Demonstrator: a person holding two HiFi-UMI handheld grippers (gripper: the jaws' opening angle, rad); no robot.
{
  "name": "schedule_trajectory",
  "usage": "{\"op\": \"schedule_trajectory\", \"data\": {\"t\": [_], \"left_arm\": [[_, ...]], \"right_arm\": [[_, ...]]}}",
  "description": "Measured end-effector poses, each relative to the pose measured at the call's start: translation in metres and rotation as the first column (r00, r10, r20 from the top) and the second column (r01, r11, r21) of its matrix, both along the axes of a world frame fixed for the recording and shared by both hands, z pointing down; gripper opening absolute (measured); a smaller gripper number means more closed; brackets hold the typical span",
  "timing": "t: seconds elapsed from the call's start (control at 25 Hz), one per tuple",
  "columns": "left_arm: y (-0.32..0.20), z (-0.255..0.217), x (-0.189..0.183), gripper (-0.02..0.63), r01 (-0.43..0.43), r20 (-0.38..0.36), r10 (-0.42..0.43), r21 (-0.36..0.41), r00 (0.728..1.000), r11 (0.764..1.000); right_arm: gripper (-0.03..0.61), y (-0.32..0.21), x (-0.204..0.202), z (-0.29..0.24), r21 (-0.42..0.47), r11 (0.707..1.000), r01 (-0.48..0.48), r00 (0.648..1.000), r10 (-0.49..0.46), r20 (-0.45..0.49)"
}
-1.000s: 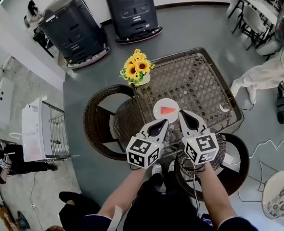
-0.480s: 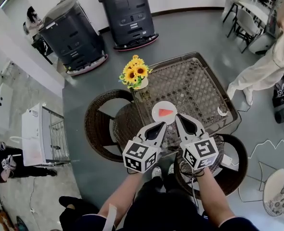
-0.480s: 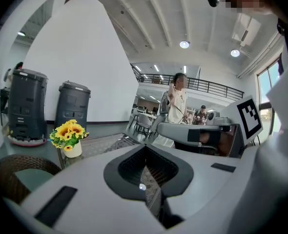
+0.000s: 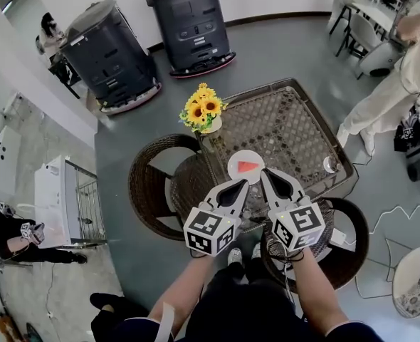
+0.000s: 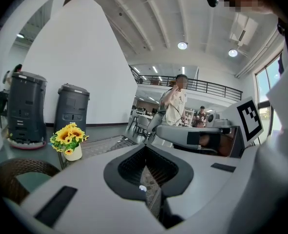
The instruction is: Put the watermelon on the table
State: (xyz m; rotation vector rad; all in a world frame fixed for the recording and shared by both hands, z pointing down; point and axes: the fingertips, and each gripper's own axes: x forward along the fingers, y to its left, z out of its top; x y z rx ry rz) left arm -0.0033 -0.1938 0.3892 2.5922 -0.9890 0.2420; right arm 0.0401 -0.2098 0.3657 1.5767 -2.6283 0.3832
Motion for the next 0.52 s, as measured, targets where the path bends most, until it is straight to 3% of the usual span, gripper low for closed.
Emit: {"op": "schedule_trajectory", "data": {"t": [0.52], "left_arm": [[-0.0023, -0.0044, -0.0012, 0.005, 0.001, -0.008, -0.001, 0.011, 1.000, 1.000]], "right_arm": [[0.003, -0.0032, -0.0035, -0.0110, 0.037, 0.999, 0.006, 1.000, -0.006, 0.005]]}}
